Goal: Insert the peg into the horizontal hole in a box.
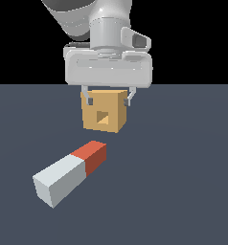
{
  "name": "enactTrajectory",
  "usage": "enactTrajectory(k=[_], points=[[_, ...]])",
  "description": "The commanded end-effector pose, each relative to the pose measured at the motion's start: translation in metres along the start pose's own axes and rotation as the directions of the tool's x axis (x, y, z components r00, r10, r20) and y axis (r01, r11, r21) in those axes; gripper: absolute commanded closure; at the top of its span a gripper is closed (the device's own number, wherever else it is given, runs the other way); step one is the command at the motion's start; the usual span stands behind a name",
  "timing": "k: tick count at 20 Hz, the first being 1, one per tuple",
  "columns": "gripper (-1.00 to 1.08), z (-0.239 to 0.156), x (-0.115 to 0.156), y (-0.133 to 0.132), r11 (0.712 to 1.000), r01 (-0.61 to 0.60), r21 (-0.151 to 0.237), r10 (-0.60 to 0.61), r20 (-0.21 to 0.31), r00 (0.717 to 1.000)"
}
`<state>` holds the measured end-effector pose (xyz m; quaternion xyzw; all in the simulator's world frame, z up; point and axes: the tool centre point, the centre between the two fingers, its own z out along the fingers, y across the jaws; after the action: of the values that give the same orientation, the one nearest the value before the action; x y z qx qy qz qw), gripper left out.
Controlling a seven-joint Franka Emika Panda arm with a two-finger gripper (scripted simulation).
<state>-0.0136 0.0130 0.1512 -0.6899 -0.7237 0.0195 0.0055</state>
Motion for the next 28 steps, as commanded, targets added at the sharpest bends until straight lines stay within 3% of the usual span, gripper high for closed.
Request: enactTrajectory(k=[1,7,13,20,28], points=[[-0.92,0.0,0.0,0.0,1.0,0.0,0.0,0.0,0.0,1.0],[-0.92,0.007,-0.013,-0.005,0.999,-0.05,-0.003,0.05,-0.002,0.999],[-0.92,0.027,-0.047,-0.023,0.982,-0.191,-0.009,0.191,-0.009,0.982],[-0.92,0.06,-0.096,-0.063,0.912,-0.411,-0.017,0.41,-0.023,0.912],[-0.92,0.082,-0.121,-0.093,0.843,-0.537,-0.02,0.536,-0.033,0.843]])
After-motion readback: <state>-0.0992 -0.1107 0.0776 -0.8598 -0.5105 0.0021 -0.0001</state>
